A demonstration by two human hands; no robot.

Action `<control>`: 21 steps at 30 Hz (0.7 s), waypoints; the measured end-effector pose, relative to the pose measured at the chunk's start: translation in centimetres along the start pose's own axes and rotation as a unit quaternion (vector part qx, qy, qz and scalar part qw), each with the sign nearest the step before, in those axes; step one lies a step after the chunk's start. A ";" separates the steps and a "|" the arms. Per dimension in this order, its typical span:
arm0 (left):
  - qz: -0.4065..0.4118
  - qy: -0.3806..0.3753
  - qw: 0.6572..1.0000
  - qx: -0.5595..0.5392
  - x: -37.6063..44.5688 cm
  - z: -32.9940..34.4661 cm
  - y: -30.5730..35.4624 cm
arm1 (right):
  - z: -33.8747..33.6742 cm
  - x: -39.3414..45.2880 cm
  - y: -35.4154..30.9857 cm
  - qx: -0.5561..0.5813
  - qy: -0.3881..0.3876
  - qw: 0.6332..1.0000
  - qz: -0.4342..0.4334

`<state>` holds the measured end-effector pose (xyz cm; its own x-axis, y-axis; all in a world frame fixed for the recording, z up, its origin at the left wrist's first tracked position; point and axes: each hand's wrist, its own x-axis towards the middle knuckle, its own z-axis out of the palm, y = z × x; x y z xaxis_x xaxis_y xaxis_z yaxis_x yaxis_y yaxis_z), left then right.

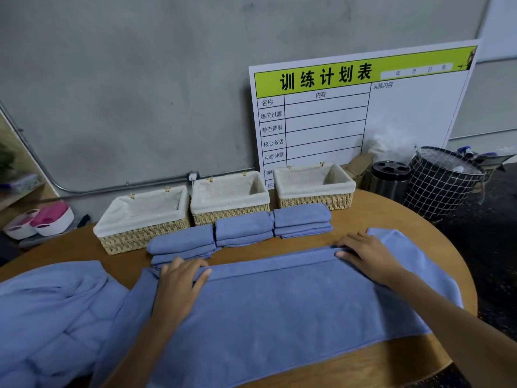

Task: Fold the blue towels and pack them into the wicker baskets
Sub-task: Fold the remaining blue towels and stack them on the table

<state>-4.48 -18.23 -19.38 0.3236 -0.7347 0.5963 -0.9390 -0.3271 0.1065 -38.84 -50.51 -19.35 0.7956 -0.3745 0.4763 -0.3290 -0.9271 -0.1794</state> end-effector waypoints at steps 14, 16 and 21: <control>0.017 0.012 1.000 0.011 3.3 -0.1 -2.2 | 0.7 2.5 -0.2 0.049 0.019 0.997 0.048; 0.007 0.040 0.999 -0.004 2.5 -1.5 -1.2 | -0.3 2.1 -0.5 0.058 0.038 0.997 0.024; 0.065 0.055 0.996 -0.018 -2.3 -3.2 0.7 | -1.7 -1.8 -0.4 0.026 0.033 0.998 -0.054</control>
<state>-6.23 -14.85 -18.15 0.1863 -0.6999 0.6895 -0.9762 -0.2110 0.0496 -41.00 -49.41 -18.70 0.7885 -0.2728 0.5513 -0.2151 -0.9620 -0.1684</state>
